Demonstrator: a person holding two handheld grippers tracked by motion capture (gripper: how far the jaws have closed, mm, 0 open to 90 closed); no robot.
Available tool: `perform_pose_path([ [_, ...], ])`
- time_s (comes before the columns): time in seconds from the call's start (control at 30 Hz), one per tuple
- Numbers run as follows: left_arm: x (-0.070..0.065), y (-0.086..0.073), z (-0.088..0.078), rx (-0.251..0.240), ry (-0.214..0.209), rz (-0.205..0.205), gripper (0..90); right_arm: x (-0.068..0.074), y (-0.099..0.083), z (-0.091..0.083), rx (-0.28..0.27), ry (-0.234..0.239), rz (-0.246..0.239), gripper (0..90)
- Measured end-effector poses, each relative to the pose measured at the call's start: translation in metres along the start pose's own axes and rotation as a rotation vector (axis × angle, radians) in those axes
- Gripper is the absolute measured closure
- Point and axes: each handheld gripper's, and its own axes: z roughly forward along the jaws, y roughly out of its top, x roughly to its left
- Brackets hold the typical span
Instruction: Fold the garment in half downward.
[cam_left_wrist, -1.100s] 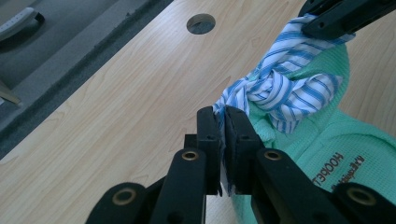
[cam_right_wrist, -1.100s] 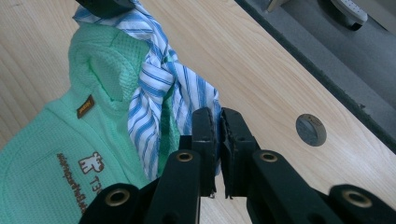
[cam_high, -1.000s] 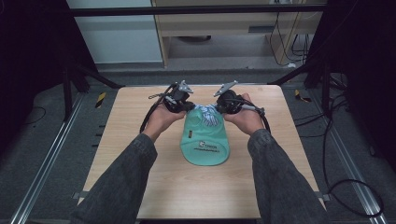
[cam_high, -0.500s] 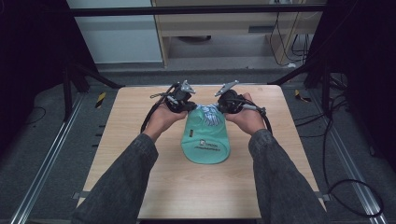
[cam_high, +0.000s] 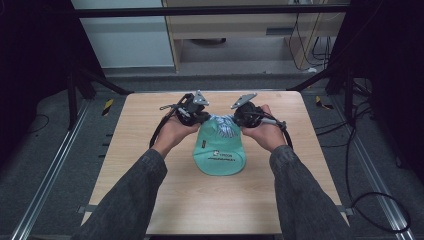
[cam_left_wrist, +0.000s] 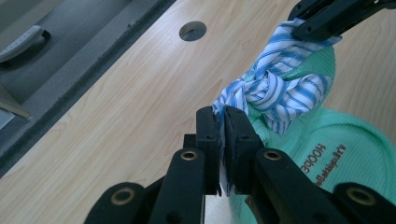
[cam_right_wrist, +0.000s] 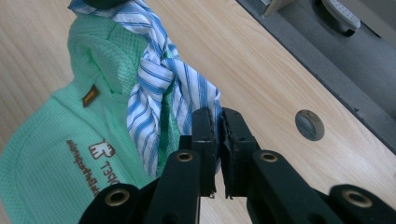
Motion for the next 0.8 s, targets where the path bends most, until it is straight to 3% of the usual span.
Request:
perform_pose_path([
  [0.27,0.013,0.009,0.008,-0.006,0.006,-0.027,85.2,-0.006,0.009,0.0,-0.006,-0.023,0.003,84.8],
  [0.37,0.012,0.011,0.01,-0.004,0.003,-0.016,85.3,-0.009,0.009,0.001,-0.002,-0.032,0.006,84.9],
  [0.53,0.001,0.007,0.008,-0.003,0.004,0.003,85.2,-0.005,0.001,0.003,0.008,-0.026,0.0,84.9],
  [0.8,-0.016,-0.006,0.0,-0.023,0.006,0.033,85.1,0.011,-0.015,-0.004,-0.026,-0.012,-0.015,84.8],
])
